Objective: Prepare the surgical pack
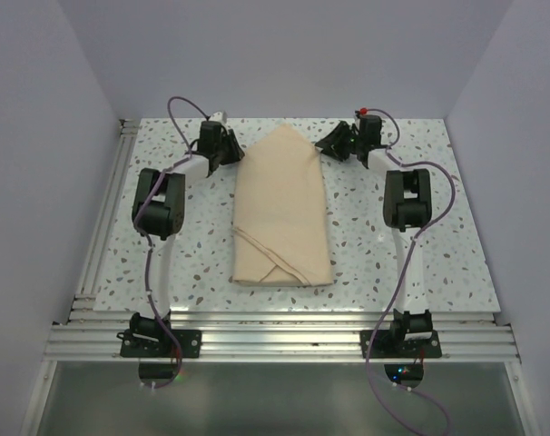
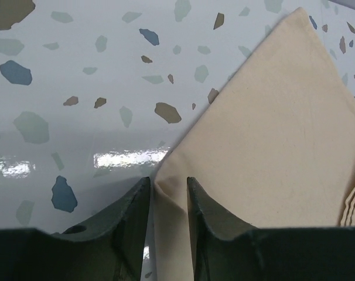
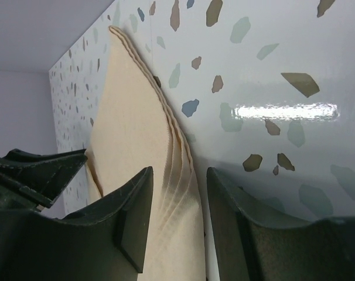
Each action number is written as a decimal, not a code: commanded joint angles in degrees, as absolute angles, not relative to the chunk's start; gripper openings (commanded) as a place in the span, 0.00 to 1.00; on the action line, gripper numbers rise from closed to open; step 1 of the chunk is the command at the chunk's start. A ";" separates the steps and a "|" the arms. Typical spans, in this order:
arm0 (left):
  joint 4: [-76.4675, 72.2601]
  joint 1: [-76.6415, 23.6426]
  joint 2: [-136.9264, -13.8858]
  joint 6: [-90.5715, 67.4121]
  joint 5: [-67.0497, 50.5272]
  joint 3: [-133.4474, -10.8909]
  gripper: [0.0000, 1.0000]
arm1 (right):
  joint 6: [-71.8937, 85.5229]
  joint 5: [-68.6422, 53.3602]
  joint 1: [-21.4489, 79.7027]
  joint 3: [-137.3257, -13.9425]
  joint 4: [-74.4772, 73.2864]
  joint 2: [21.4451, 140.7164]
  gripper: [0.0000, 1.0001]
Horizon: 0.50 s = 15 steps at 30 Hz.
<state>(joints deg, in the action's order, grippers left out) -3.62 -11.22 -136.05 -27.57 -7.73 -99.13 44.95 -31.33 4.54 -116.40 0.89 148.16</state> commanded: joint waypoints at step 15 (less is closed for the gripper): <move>3.34 -10.46 -143.44 -29.71 -13.45 -106.17 0.04 | 47.89 -33.48 6.59 -120.58 -0.35 153.10 0.04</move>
